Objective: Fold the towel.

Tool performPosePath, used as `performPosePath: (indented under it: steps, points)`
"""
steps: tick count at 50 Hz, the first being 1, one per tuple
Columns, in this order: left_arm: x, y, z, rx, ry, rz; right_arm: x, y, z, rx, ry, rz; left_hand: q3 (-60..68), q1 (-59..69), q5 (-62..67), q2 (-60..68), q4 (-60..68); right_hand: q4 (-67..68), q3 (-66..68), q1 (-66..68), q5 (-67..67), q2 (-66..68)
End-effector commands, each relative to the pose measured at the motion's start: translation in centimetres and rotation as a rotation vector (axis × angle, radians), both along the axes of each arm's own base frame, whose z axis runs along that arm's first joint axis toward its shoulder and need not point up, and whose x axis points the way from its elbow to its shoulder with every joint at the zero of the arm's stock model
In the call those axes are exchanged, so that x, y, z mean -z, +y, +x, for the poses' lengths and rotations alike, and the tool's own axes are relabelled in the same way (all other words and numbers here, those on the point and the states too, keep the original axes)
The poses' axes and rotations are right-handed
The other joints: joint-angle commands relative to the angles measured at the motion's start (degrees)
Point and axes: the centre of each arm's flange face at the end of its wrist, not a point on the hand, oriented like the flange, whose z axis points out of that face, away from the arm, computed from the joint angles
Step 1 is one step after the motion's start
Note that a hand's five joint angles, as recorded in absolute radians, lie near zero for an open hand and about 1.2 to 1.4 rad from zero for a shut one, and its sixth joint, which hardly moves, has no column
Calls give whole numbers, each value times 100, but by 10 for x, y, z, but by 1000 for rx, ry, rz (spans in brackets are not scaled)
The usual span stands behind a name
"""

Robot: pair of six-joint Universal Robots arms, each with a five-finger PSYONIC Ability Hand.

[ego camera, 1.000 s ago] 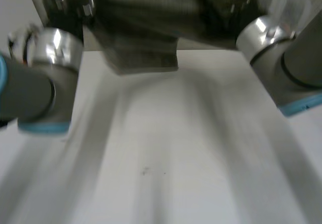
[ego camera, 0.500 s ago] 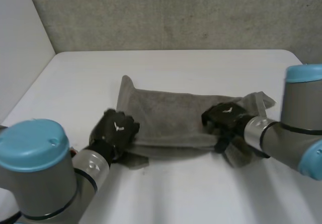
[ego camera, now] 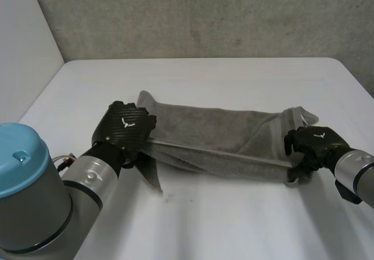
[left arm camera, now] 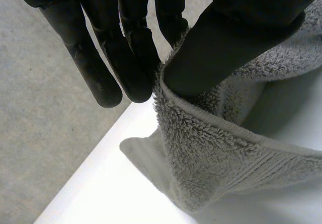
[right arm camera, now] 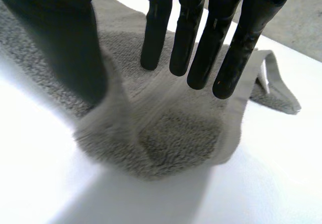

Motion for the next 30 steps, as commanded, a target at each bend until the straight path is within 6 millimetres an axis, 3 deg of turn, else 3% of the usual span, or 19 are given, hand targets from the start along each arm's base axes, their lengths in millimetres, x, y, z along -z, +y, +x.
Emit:
performPosePath:
  steps: [1,8,10,11,12,13,15,16,18,19,21,22,23,26,27,29,30]
  points:
    - [12,1,0,-5,5,56,3,7,7,-69,-41,31,1035,1191,1041,1022,1023,4735,4737,5187,4882,4728]
    - [21,1,2,-11,-20,93,-14,9,7,-120,-69,47,1035,1191,1041,1022,1023,4735,4737,5187,4882,4728]
    - [16,2,5,-18,-34,109,-53,8,4,-125,-68,-34,1035,1191,1041,1022,1023,4735,4737,5187,4882,4728]
    - [16,2,5,-18,-34,109,-53,8,4,-125,-68,-34,1035,1191,1041,1022,1023,4735,4737,5187,4882,4728]
    - [5,1,9,-27,-32,102,-78,10,4,-130,-58,-97,1035,1191,1041,1022,1023,4735,4737,5187,4882,4728]
    - [5,1,9,-27,-32,102,-78,10,4,-130,-58,-98,1035,1191,1041,1022,1023,4735,4737,5187,4882,4728]
    - [-42,0,20,-56,16,36,-133,21,3,-153,-4,-249,1035,1191,1041,1022,1023,4735,4737,5187,4882,4728]
    - [-42,0,20,-57,16,35,-133,21,3,-154,-4,-250,1035,1191,1041,1022,1023,4735,4737,5187,4882,4728]
    - [-94,1,29,-71,81,-52,-192,37,1,-168,47,-425,1035,1191,1041,1022,1023,4735,4737,5187,4882,4728]
    - [-95,1,29,-71,82,-53,-192,37,1,-168,47,-426,1035,1191,1041,1022,1023,4735,4737,5187,4882,4728]
    - [-141,6,35,-61,148,-122,-240,51,0,-160,66,-553,1035,1191,1041,1022,1023,4735,4737,5187,4882,4728]
    - [-141,6,35,-61,148,-122,-240,51,0,-160,66,-554,1035,1191,1041,1022,1023,4735,4737,5187,4882,4728]
    - [-157,7,38,-55,167,-139,-252,55,0,-162,71,-567,1035,1191,1041,1022,1023,4735,4737,5187,4882,4728]
    - [-173,-2,46,-78,169,-150,-261,55,0,-172,83,-544,1035,1191,1041,1022,1023,4735,4737,5187,4882,4728]
    - [-173,-2,46,-78,169,-150,-261,55,0,-172,83,-544,1035,1191,1041,1022,1023,4735,4737,5187,4882,4728]
    - [-156,-25,49,-98,129,-73,-236,34,8,-212,126,-416,1035,1191,1041,1022,1023,4735,4737,5187,4882,4728]
    - [-156,-25,49,-99,129,-73,-236,34,8,-213,127,-416,1035,1191,1041,1022,1023,4735,4737,5187,4882,4728]
